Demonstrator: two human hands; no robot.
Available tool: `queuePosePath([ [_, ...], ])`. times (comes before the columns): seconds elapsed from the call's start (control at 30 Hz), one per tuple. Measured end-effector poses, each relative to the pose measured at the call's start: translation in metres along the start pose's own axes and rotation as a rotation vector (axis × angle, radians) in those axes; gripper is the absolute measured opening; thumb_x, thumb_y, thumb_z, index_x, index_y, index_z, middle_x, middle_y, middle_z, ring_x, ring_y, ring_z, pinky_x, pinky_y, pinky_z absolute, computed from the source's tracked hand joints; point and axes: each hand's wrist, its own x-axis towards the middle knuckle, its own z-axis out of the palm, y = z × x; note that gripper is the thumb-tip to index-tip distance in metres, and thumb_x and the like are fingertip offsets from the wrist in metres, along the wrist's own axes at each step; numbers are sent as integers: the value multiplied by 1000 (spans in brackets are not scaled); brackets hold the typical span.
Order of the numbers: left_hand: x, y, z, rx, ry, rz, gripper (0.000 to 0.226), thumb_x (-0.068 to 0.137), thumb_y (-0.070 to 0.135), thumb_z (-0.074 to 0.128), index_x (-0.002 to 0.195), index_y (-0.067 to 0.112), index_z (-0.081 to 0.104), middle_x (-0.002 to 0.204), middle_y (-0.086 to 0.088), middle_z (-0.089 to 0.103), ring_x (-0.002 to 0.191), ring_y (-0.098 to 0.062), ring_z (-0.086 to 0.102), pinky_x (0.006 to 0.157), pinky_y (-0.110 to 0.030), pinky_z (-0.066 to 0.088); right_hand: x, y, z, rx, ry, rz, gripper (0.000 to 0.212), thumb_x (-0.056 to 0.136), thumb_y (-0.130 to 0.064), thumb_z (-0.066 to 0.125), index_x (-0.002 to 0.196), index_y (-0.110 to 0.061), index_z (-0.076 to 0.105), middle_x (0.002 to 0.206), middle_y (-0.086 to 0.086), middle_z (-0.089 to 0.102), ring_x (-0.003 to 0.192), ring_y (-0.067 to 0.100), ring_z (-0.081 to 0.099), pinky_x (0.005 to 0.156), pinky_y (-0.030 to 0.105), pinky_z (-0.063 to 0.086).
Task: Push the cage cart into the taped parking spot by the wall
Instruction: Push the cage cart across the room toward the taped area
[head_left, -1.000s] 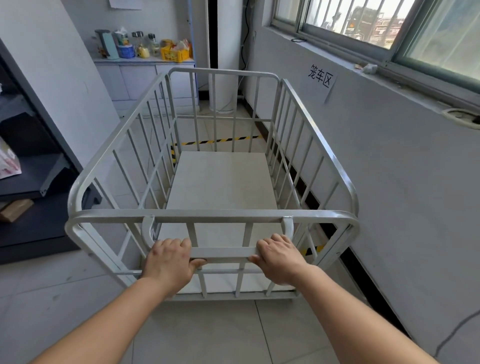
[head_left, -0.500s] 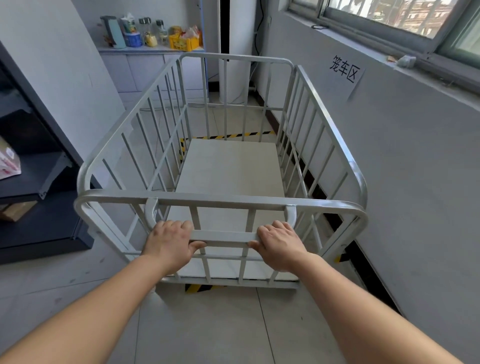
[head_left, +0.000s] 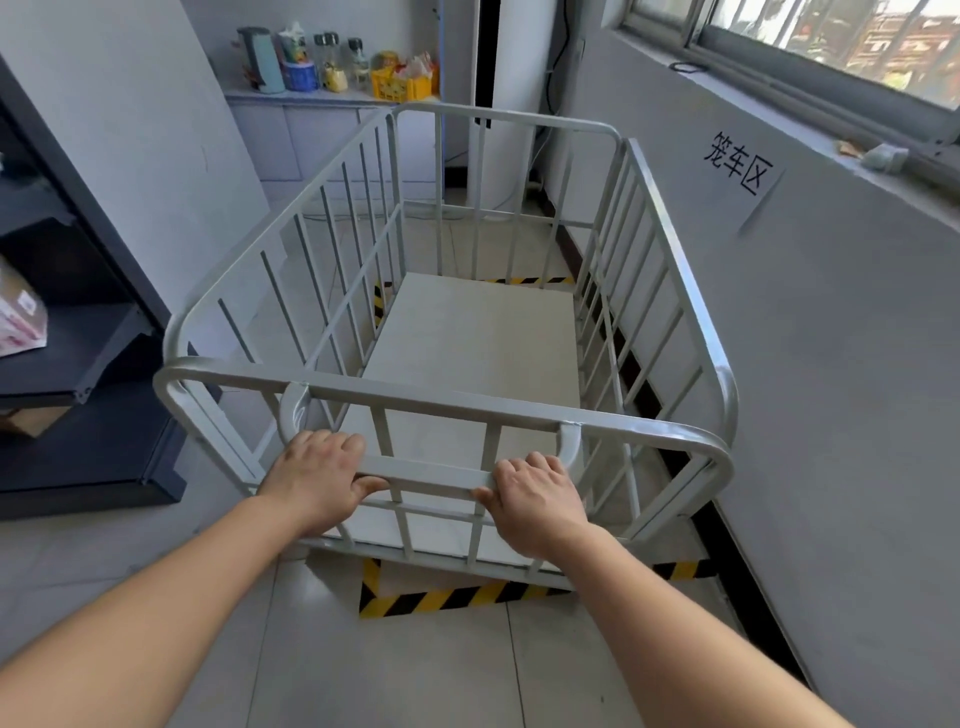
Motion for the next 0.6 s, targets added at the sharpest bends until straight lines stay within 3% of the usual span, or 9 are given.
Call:
queuePosePath([
  [0.23, 27, -24, -12, 17, -97, 25, 45, 87, 65, 26, 94, 22, 36, 94, 5, 43, 87, -15, 36, 93, -34, 32, 31, -9, -8, 7, 4, 7, 50, 97, -53, 20, 103, -14, 52, 105, 7, 58, 99, 27, 45, 92, 39, 31],
  [0.43, 44, -48, -22, -68, -238, 9, 81, 61, 88, 0, 93, 24, 38, 98, 3, 48, 92, -16, 42, 97, -38, 34, 52, -26, -12, 47, -18, 29, 51, 97, -52, 21, 107, -13, 52, 108, 9, 57, 101, 27, 45, 93, 39, 30],
  [0.6, 60, -45, -24, -48, -182, -186, 76, 76, 81, 10, 92, 22, 55, 99, -2, 59, 96, -21, 54, 91, -41, 40, 63, -44, -17, 104, -95, 35, 55, 96, -53, 23, 115, -10, 50, 117, 12, 55, 111, 30, 42, 100, 42, 27],
])
